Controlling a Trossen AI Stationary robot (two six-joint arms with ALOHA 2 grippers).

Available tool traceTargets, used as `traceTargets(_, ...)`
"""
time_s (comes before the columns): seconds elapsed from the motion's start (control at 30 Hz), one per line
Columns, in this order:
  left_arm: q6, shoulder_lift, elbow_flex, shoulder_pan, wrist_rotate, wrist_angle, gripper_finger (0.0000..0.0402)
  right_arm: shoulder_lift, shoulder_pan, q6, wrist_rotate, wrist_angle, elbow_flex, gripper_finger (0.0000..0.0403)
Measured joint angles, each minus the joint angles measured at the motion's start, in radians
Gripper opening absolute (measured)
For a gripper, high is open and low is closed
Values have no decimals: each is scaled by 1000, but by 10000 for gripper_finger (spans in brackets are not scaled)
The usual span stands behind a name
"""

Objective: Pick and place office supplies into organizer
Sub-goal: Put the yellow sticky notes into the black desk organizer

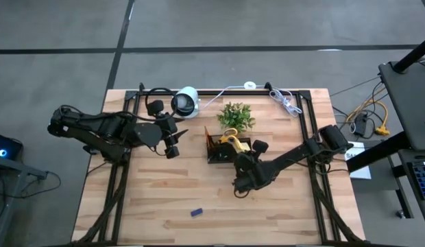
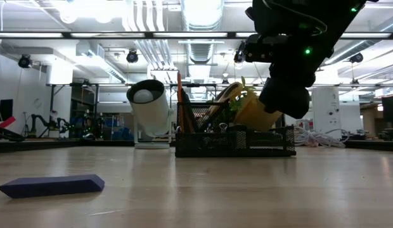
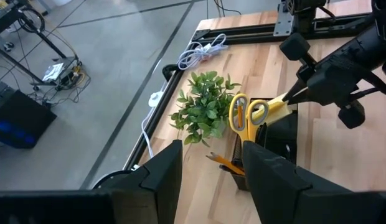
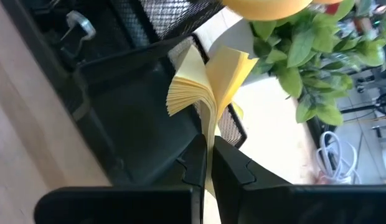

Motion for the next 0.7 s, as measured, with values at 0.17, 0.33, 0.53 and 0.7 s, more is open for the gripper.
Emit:
traceTargets(0.17, 0, 1, 0, 0, 0, 0, 151, 0, 0, 0, -56, 1, 1, 10)
traceTargets(0.33, 0, 1, 0, 0, 0, 0, 151, 0, -4, 1, -56, 10, 12, 25)
traceTargets(0.53, 0, 1, -3, 0, 0, 1, 151, -1, -10, 1, -51, 27, 23, 58)
traceTargets(0.7, 0, 1, -11, 0, 0, 1, 151, -5, -14, 1, -49, 25, 29, 87)
